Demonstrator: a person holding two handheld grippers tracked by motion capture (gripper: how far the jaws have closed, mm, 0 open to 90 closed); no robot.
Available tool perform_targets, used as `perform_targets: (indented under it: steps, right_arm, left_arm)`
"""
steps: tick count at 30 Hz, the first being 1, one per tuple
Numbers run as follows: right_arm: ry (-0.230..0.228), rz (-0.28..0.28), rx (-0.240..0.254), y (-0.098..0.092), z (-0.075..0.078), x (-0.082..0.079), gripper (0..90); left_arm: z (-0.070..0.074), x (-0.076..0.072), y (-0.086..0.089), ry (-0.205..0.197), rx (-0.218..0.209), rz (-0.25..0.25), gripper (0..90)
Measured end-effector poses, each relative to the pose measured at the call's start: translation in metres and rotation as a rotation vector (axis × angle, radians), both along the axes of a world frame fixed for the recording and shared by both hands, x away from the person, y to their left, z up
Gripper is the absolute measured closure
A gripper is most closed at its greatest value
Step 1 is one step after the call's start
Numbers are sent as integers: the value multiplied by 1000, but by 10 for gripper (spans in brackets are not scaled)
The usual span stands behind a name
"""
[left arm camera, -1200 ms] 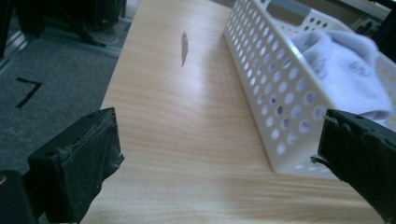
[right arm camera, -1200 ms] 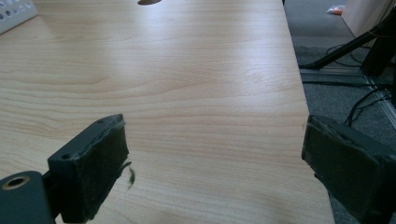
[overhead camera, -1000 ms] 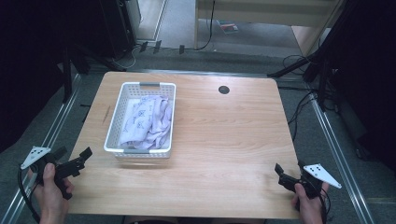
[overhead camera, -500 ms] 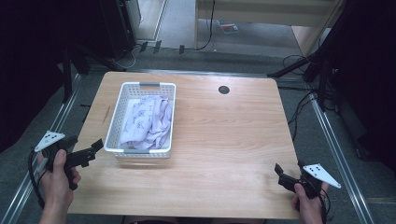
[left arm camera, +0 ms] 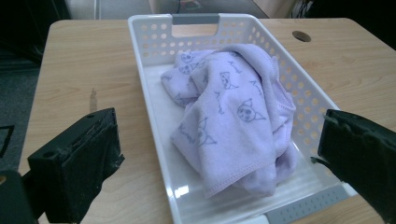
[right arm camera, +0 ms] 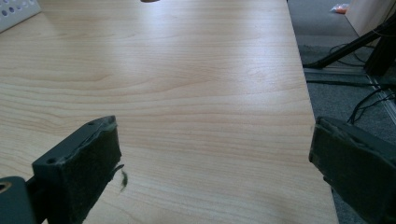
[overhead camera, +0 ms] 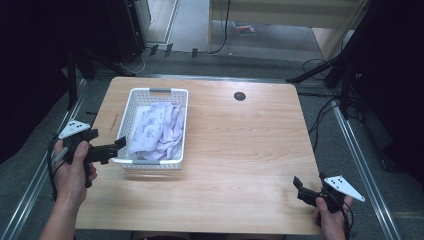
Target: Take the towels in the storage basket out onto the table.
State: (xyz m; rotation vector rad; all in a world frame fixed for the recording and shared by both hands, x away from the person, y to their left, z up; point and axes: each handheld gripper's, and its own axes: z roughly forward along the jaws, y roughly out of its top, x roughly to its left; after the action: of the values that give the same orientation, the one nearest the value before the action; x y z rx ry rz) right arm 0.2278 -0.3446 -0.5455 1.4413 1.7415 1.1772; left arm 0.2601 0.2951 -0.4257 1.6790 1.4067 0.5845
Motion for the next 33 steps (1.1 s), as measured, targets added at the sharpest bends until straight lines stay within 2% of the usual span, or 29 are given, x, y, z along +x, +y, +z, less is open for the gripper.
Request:
perform_targets:
  steps: [11, 18, 28, 33]
  right_arm:
    - [3, 4, 0, 0, 0, 0, 22]
    - [7, 3, 1, 0, 0, 0, 22]
    - [7, 11, 2, 0, 0, 0, 22]
    - [9, 12, 5, 0, 0, 0, 22]
  left_arm:
    - [5, 33, -22, 95, 30, -51, 0]
    - [6, 54, -43, 146, 75, -91, 0]
    - [-10, 88, -68, 247, 107, -132, 0]
    - [-20, 104, -76, 296, 118, -131, 0]
